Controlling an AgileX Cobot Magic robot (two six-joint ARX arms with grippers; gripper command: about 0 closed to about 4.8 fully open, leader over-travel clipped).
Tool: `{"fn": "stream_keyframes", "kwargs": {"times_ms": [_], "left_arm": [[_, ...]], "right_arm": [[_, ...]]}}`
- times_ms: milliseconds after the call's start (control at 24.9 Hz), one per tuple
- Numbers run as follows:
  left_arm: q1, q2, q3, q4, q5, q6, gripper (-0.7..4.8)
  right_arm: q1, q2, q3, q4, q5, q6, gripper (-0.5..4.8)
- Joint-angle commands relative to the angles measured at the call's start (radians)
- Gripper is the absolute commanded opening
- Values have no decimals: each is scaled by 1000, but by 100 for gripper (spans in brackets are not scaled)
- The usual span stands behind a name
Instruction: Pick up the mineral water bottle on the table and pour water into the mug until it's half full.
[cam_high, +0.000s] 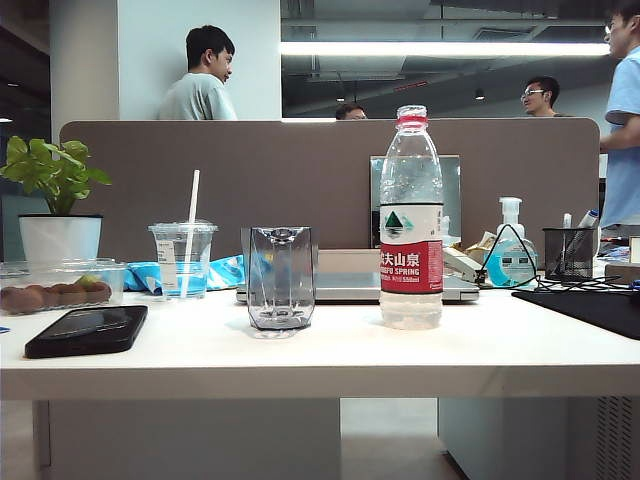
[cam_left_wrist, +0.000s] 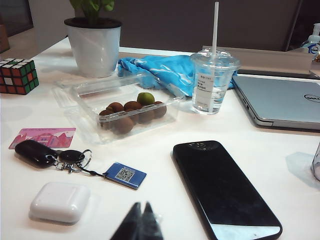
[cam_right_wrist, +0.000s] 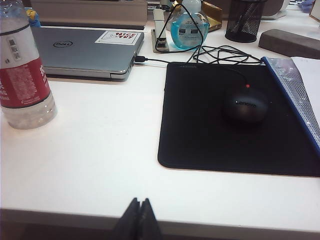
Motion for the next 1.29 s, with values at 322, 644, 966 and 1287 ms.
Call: {"fn": "stream_keyframes", "kwargs": {"times_ms": [322, 644, 966, 1287], "left_arm": [[1, 1, 2, 7, 2, -4, -3], [0, 2, 181, 10, 327, -114, -4], [0, 148, 385, -24, 495, -114, -4], [-131, 566, 517, -5, 718, 75, -4]], "right_arm": [[2, 0, -6, 15, 2, 13, -6], [3, 8, 211, -2, -10, 181, -6], [3, 164, 575, -220, -208, 15, -6], [14, 523, 731, -80, -392, -23, 150]]}}
